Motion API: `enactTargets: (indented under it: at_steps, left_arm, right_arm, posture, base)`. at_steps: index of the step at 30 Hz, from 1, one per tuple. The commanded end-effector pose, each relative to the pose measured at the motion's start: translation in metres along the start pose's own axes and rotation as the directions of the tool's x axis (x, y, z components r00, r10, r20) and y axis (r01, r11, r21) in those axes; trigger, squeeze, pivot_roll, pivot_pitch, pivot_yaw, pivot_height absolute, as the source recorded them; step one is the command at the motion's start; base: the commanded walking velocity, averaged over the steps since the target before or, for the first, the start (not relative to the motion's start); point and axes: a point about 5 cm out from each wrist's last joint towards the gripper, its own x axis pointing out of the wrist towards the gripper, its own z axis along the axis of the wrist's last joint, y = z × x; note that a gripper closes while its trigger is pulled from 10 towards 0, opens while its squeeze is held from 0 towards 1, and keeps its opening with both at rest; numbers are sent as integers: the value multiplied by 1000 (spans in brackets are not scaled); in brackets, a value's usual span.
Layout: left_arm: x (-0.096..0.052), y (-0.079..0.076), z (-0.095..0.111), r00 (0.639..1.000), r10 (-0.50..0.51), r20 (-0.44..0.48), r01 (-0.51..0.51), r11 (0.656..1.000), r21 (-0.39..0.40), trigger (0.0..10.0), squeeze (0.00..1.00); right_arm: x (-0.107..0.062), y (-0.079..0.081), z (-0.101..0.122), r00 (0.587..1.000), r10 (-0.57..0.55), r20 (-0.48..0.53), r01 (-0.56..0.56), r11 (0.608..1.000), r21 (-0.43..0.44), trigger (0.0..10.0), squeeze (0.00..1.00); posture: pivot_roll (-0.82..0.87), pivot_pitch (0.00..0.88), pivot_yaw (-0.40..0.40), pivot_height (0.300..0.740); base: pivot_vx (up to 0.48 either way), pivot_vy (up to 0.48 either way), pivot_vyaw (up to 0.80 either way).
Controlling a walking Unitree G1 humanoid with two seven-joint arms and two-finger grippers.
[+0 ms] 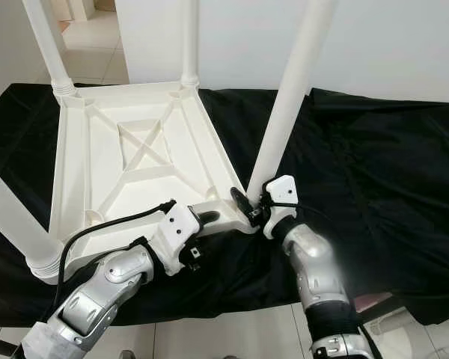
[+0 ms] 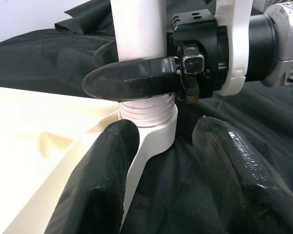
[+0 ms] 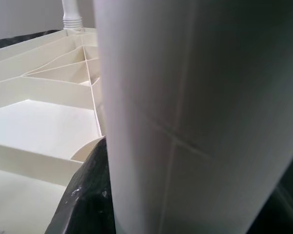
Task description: Building children table
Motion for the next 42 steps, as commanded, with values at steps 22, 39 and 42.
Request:
enactTargets:
  at_steps: [22,39,42]
  left_arm:
    - [2,-3,-1,998,-63,-6,63,998,17,10000,0]
    - [1,-6,-3,996,-84,-20,84,996,13,10000,0]
    - [1,-6,-4,996,-84,-23,85,996,15,10000,0]
  right_arm:
    - [-8,45,-2,879,-470,-77,476,865,160,10000,0]
    - [-15,46,-1,844,-525,-106,536,829,159,10000,0]
    - [-15,47,0,845,-525,-100,535,828,169,10000,0]
  posture:
    - [-41,93,-53,740]
    - [-51,98,-53,740]
    - [-52,99,-54,740]
  base:
    - [0,0,0]
    - [0,0,0]
    - [0,0,0]
